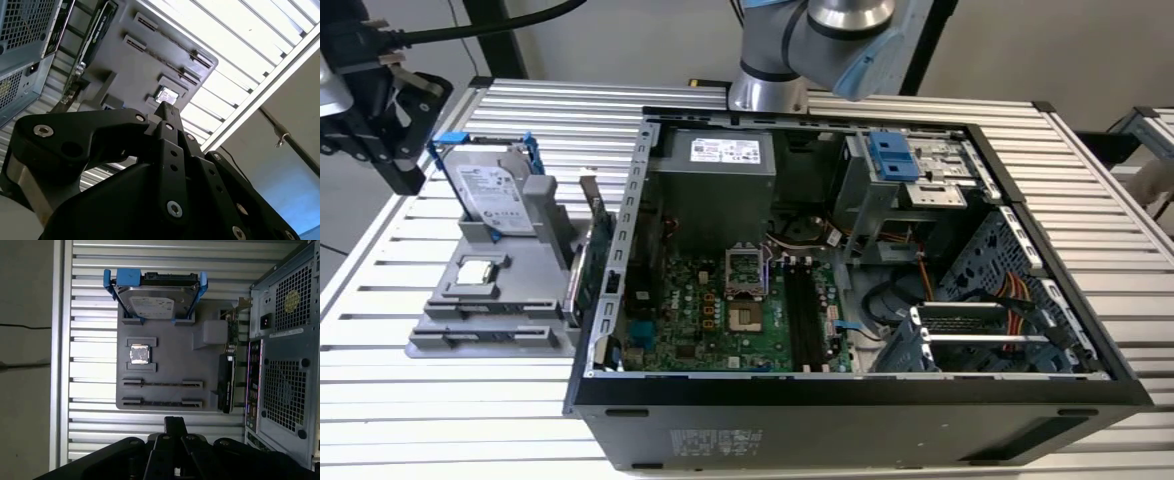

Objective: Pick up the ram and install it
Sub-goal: 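Pick up the ram and move it above insertion slot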

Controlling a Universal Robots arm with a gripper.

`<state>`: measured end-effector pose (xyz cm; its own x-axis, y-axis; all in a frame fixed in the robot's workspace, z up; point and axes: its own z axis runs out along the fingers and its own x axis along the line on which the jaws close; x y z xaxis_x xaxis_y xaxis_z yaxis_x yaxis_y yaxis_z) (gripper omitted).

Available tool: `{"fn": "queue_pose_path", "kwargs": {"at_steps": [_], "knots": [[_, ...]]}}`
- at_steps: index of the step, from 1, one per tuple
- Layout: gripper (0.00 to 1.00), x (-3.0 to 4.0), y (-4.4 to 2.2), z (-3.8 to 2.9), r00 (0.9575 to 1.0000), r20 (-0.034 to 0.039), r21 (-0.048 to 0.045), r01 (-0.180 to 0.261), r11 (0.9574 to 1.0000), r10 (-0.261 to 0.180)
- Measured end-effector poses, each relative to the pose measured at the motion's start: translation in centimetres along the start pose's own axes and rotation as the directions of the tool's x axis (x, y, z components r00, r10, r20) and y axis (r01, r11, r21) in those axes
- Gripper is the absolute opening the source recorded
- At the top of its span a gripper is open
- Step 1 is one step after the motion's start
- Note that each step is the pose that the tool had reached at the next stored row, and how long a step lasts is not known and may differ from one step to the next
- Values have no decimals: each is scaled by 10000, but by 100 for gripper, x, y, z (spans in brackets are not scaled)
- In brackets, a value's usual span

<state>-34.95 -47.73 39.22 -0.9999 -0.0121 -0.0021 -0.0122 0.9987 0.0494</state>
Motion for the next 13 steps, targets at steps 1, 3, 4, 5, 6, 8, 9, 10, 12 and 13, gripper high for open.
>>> {"fn": "queue_pose_path", "kwargs": {"at_steps": [1, 3, 4, 5, 6, 8, 9, 10, 12, 13], "knots": [[0, 0, -1, 0, 10000, 0, 0, -3, 10000, 3], [0, 0, -2, 0, 10000, 0, 0, -4, 10000, 4], [0, 0, -2, 0, 10000, 0, 0, -5, 10000, 5], [0, 0, -2, 0, 10000, 0, 0, -5, 10000, 5], [0, 0, -2, 0, 10000, 1, -1, -5, 10000, 5], [0, 0, -2, 0, 10000, 0, 0, -6, 10000, 6], [0, 0, -2, 1, 10000, 1, -1, -6, 10000, 6], [0, 0, -2, 0, 10000, 1, -1, -6, 10000, 6], [0, 0, -2, 0, 10000, 1, 0, -10, 10000, 10], [0, 0, -2, 0, 10000, 2, 0, -31, 10000, 31]]}}
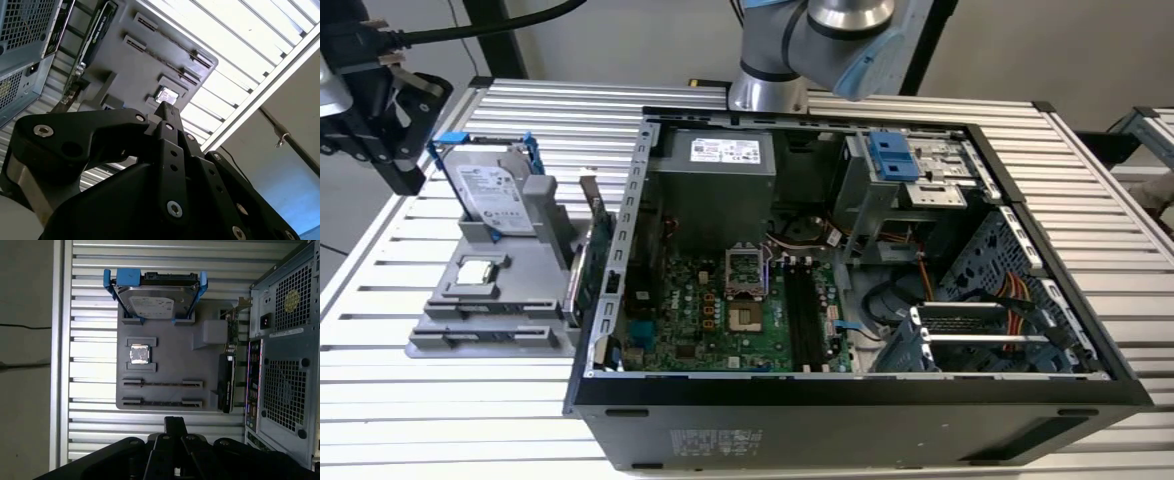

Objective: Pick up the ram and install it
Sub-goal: 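Pick up the ram and move it above insertion slot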

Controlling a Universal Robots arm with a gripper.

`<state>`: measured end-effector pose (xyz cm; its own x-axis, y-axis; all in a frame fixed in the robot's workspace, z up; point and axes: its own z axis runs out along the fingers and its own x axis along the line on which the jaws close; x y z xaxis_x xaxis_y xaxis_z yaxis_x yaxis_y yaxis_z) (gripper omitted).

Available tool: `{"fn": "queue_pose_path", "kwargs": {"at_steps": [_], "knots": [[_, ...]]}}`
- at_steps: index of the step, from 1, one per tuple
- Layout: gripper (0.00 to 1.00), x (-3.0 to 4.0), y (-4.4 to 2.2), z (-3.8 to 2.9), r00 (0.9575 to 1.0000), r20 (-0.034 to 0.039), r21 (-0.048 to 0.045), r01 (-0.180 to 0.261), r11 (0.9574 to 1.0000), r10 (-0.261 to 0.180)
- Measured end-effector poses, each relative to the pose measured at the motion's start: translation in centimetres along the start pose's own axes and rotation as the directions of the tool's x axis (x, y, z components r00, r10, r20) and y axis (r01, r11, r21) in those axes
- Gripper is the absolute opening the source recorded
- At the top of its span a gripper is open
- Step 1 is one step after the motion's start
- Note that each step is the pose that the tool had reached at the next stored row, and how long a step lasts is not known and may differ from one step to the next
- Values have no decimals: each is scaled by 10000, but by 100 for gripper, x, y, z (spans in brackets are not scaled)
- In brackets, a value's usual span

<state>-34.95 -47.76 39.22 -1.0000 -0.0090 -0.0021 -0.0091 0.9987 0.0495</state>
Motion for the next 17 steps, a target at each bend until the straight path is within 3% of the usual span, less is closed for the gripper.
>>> {"fn": "queue_pose_path", "kwargs": {"at_steps": [4, 17], "knots": [[0, -1, 0, 0, 9998, 8, 1, -181, 9998, 181], [0, 0, 0, 0, 9999, 7, 0, -138, 9999, 138]]}}
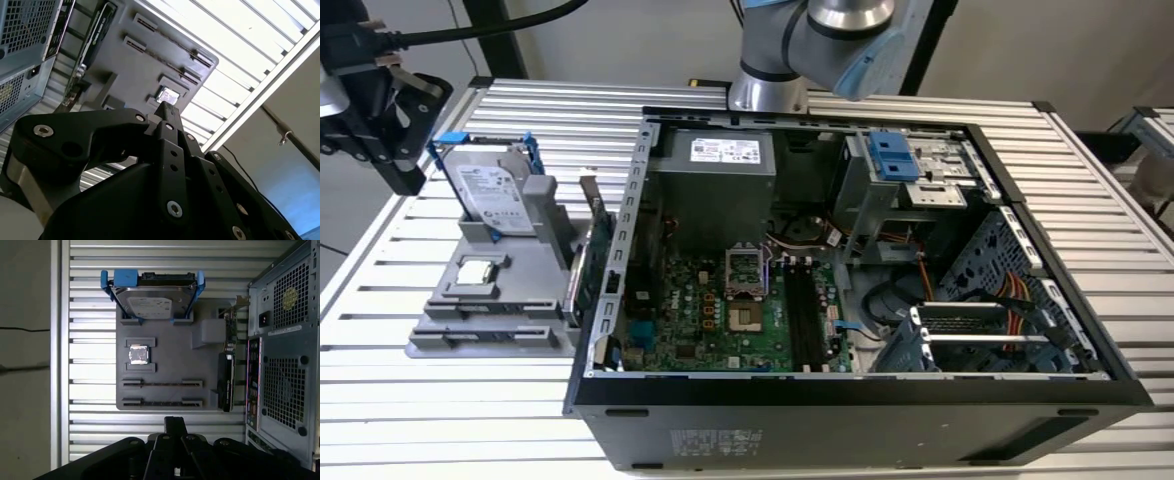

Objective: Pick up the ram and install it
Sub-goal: 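Pick up the ram and move it above insertion slot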

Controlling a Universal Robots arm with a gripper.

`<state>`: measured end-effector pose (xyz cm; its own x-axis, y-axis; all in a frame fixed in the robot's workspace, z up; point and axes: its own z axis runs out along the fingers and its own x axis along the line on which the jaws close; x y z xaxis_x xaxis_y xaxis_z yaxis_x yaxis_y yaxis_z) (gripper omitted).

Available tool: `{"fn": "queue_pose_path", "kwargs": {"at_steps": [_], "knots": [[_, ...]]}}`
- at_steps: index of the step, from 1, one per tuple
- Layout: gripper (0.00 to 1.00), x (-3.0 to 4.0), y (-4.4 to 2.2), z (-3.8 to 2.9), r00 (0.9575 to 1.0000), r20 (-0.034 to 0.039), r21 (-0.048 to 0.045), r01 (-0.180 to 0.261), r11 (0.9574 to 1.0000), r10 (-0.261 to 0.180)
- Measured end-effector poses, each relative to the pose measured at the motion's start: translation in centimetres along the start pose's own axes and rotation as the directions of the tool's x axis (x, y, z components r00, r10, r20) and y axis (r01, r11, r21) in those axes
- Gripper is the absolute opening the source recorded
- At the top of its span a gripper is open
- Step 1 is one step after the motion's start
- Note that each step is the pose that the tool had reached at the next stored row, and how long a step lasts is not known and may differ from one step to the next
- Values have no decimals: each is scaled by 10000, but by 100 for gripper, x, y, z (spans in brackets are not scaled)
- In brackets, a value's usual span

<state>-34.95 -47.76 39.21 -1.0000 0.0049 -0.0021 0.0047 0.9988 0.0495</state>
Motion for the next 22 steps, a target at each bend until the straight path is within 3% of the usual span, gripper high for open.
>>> {"fn": "queue_pose_path", "kwargs": {"at_steps": [13, 22], "knots": [[0, 0, 0, 1, 10000, -1, -1, 41, 10000, -41], [0, 0, 1, -1, 9978, -34, -1, 667, 9978, -667]]}}
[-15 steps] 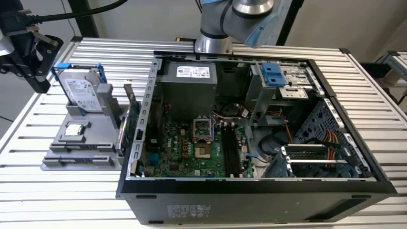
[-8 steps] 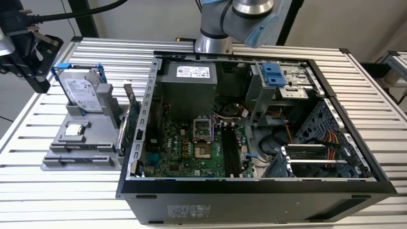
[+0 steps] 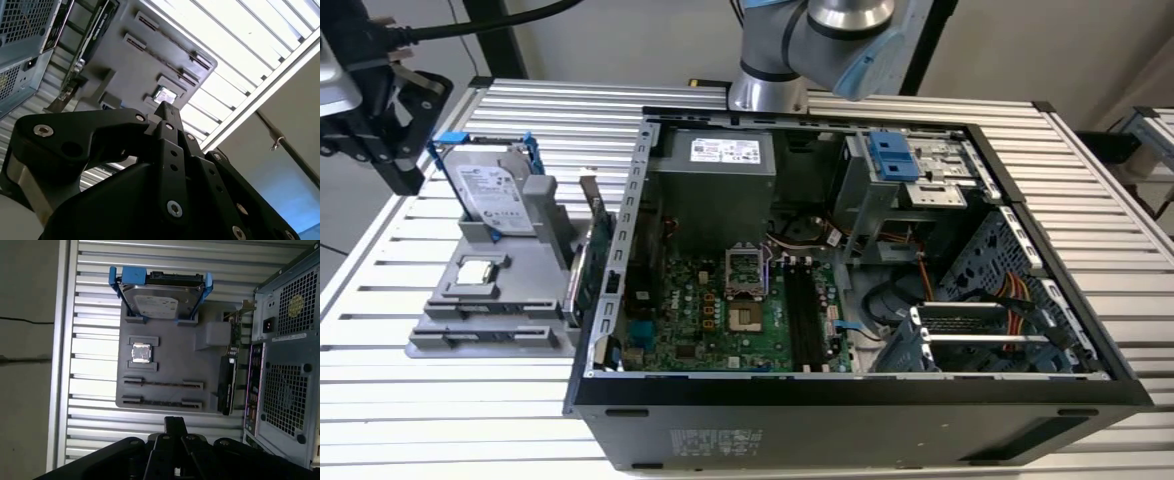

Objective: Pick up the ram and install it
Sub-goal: 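Pick up the ram and move it above insertion slot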

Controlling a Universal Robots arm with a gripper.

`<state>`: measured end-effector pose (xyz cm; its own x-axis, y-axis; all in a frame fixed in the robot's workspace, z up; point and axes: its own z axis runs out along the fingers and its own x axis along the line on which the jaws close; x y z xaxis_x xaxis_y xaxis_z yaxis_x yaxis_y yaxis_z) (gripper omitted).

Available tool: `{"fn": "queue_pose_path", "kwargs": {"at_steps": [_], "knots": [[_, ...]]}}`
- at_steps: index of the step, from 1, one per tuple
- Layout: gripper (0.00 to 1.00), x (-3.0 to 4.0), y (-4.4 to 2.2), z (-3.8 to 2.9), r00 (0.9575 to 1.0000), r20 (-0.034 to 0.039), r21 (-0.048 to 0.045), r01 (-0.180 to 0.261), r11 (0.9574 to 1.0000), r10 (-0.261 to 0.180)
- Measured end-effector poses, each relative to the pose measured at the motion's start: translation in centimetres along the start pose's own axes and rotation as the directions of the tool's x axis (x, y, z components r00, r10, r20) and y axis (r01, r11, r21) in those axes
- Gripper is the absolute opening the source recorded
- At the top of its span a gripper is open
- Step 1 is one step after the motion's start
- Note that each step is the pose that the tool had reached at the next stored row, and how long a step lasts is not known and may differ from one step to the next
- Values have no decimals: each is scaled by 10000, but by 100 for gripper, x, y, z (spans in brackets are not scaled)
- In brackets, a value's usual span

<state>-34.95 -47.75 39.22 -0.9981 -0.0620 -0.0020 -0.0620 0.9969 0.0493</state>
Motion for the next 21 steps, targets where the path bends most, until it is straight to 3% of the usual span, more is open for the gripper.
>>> {"fn": "queue_pose_path", "kwargs": {"at_steps": [11, 21], "knots": [[0, 0, 0, 1, 9949, -49, -5, 1007, 9949, -1007], [0, 0, 0, 1, 9846, -85, -12, 1747, 9846, -1747]]}}
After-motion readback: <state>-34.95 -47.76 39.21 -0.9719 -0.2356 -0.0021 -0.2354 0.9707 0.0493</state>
